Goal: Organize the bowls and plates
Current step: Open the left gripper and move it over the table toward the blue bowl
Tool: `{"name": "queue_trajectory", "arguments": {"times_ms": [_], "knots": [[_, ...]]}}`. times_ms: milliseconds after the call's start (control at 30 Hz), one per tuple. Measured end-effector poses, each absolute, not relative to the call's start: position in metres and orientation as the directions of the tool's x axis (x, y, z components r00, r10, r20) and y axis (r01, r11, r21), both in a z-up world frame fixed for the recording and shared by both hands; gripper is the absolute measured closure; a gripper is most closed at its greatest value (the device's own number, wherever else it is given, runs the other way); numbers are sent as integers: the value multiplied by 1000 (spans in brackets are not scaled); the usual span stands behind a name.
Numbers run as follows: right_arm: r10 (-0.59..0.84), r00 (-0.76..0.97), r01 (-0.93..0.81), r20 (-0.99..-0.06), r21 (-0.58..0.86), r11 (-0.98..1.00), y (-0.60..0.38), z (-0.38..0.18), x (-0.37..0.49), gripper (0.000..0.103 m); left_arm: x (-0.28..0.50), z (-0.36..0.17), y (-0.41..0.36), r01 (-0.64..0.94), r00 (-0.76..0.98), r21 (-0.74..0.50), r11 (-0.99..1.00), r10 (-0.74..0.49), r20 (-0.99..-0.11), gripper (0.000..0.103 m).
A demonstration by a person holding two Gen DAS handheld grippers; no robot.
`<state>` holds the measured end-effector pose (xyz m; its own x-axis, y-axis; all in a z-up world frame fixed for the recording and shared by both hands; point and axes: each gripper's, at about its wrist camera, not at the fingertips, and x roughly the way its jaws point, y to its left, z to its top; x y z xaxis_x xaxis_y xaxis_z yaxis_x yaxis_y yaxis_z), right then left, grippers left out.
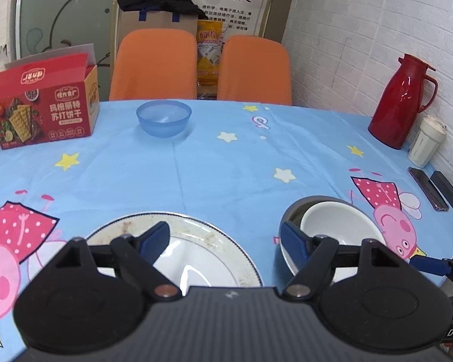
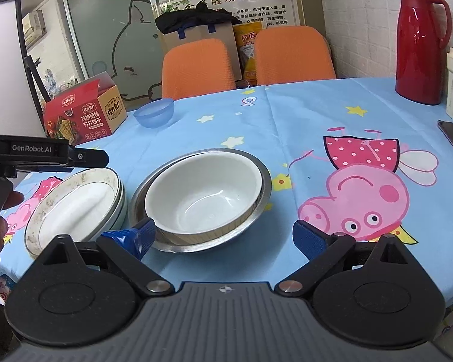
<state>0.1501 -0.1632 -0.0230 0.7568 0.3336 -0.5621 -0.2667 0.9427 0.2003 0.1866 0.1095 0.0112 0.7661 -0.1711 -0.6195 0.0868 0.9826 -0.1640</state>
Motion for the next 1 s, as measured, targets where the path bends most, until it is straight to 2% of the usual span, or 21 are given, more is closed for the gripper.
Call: {"name": "queue_trajectory", "arguments": {"times_ms": [267, 600, 1000], "knots": [[363, 742, -289, -564, 219, 932, -147, -20, 157, 18, 185, 8, 133, 49, 767, -182, 982, -154, -623, 28], [403, 740, -373, -539, 170, 912, -114, 1, 171, 18, 189, 9, 157, 14, 774, -194, 981, -134, -619, 28], [463, 694, -473, -551, 135, 870, -74, 10, 198, 18, 205, 3, 188, -42, 762, -202, 978, -100, -640, 28]]}}
